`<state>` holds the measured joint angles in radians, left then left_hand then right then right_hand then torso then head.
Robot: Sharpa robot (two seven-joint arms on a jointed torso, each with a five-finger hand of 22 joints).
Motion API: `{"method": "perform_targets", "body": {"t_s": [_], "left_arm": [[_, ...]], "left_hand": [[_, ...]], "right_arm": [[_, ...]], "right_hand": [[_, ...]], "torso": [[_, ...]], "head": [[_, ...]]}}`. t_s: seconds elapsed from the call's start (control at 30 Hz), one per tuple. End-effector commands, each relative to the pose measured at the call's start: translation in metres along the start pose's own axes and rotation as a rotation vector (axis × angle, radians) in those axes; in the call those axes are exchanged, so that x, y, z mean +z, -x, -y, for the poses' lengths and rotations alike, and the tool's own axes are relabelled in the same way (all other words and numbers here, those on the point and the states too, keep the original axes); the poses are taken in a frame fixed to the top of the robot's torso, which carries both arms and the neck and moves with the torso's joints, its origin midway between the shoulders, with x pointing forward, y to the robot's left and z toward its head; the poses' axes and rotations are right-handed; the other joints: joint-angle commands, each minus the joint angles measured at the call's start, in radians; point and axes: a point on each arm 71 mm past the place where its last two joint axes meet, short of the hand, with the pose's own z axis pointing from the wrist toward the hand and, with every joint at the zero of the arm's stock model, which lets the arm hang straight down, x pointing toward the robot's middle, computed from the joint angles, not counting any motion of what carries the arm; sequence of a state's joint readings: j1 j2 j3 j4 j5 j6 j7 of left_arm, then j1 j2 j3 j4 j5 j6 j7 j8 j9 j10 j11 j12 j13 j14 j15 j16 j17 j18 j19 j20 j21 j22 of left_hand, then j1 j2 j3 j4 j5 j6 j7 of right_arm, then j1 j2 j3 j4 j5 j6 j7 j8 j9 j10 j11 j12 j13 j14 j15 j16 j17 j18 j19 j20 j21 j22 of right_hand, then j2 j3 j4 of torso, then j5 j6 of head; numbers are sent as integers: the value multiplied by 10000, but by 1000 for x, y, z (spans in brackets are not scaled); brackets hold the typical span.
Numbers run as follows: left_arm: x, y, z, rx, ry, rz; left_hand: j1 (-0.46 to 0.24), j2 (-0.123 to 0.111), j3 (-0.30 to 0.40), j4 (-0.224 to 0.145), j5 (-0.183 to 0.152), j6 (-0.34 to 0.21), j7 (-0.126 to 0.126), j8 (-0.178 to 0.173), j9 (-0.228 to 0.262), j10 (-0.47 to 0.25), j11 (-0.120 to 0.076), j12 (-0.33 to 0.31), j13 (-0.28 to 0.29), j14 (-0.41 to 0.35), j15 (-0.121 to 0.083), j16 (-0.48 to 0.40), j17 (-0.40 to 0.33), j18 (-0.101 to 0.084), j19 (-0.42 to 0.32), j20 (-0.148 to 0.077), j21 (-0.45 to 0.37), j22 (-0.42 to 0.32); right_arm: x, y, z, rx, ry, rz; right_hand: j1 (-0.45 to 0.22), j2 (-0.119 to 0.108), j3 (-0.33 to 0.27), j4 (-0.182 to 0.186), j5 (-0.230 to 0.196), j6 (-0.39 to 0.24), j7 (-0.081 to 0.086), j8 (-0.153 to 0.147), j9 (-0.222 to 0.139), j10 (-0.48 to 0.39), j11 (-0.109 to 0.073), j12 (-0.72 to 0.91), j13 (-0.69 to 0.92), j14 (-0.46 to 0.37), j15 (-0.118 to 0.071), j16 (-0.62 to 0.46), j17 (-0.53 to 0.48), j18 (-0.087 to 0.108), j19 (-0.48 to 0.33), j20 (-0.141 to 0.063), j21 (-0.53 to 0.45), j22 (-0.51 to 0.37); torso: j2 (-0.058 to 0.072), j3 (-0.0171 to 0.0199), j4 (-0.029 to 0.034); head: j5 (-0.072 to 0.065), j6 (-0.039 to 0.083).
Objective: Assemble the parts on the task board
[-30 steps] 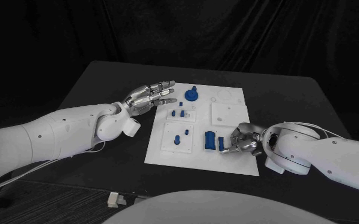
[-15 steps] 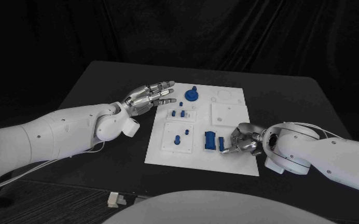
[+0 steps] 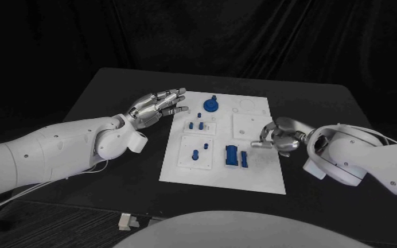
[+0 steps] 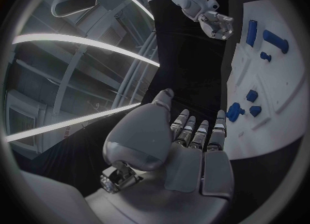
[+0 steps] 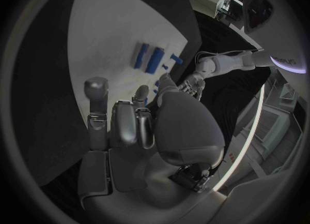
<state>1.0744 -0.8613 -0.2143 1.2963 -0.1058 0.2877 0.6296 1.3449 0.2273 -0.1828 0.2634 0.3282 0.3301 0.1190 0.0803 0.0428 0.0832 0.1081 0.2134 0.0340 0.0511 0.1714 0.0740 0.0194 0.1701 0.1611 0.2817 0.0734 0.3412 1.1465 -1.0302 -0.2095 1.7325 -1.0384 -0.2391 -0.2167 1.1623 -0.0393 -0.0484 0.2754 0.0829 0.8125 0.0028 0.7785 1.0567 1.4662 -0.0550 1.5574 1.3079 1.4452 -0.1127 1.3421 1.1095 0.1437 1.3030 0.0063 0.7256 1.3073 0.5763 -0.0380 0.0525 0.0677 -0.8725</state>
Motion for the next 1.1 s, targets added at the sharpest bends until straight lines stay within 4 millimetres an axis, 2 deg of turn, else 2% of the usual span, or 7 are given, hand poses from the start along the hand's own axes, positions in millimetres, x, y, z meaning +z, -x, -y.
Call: {"method": "perform_targets", "body": {"t_s": [0.03,0.33,0.47,0.53,0.8,0.9,1.1], "left_arm": [[3,2,18,506,-1070,354],[13,-1,47,1334,-2150,572],[20,-4,49,1500,-2564,620],[22,-6,48,1556,-2699,645],[24,-8,45,1683,-2923,776],[27,-7,33,1366,-994,687],[31,-11,34,1506,-1040,1136]], "left_hand": [[-693,-113,-668,307,-1768,146,59,40,9,84,34,57,6,2,-148,3,3,96,-241,-118,-122,-277],[-776,-333,-1048,274,-2118,324,49,70,15,195,-79,143,15,-323,-758,-401,-96,109,-604,-749,-239,-682],[-766,-379,-1135,274,-2219,-325,-469,-199,-62,-107,-539,-246,-33,-509,-1207,-737,-194,43,-1232,-1267,-523,-2071],[-741,-416,-1152,275,-2200,-668,-757,-371,-100,-333,-808,-519,-68,-511,-1418,-740,-194,63,-1591,-1310,-700,-3221],[-661,-526,-1139,270,-2026,-838,-1136,-489,-122,-546,-1253,-805,-112,-511,-1578,-740,-194,105,-1609,-1398,-730,-3395],[-4894,-1103,-142,-673,-2424,-1639,-1190,-803,-428,-832,-1081,-1229,-340,-511,-1714,-740,-194,-509,-1611,-1834,-734,-3412],[-6736,-1349,282,-1096,-3282,-1999,-1190,-803,-428,-832,-1081,-2134,-340,-511,-1714,-740,-194,-683,-1611,-2042,-734,-3412]], "right_arm": [[-4,30,-11,1776,1438,1832],[-6,75,-11,5142,2703,2889],[-3,72,-10,6375,3639,2420],[-2,68,-7,6707,4068,2287],[4,57,0,7268,5004,2064],[6,56,4,6512,3801,2265],[13,56,-5,6881,3835,2845]], "right_hand": [[-294,304,-212,111,196,242,228,-764,-907,294,128,-484,1802,-371,182,-1002,-1440,261,-521,145,-1699,-359],[-1494,1779,-2036,41,1227,196,1009,-2242,-4081,-4759,1072,-7838,-6241,-2118,1186,-8824,-7491,366,-1490,1230,-6184,-4340],[-1620,1794,-2524,88,53,-2327,1256,-4484,-5804,-9632,3142,-11683,-8693,-7439,3438,-11960,-9154,-681,-7261,2377,-6697,-6620],[-1473,1508,-2401,164,-102,-3339,559,-5360,-6805,-11857,2240,-12971,-9987,-11254,2789,-12843,-10199,-698,-11896,2523,-7011,-10905],[-1202,1088,-1667,170,70,-4176,-261,-6354,-9065,-13625,1188,-13490,-11987,-13670,2427,-12998,-10861,90,-12970,2429,-7210,-12795],[-6464,393,-555,-1357,-829,-6250,-28,-7785,-9813,-14662,550,-14601,-13079,-14452,1127,-13421,-11095,-684,-13030,1130,-7256,-13073],[-9882,393,484,-2754,-829,-8125,-28,-7785,-10567,-14662,550,-15574,-13079,-14452,1127,-13421,-11095,-1437,-13030,-63,-7256,-13073]], "torso": [[-19,-3,-9],[-158,0,-22],[-396,20,-82],[-489,21,-84],[-655,40,-199],[-565,21,-117],[-534,65,-168]], "head": [[-9,-2],[-124,-2],[-134,-2],[-136,-2],[18,-2],[-63,32],[-140,368]]}}
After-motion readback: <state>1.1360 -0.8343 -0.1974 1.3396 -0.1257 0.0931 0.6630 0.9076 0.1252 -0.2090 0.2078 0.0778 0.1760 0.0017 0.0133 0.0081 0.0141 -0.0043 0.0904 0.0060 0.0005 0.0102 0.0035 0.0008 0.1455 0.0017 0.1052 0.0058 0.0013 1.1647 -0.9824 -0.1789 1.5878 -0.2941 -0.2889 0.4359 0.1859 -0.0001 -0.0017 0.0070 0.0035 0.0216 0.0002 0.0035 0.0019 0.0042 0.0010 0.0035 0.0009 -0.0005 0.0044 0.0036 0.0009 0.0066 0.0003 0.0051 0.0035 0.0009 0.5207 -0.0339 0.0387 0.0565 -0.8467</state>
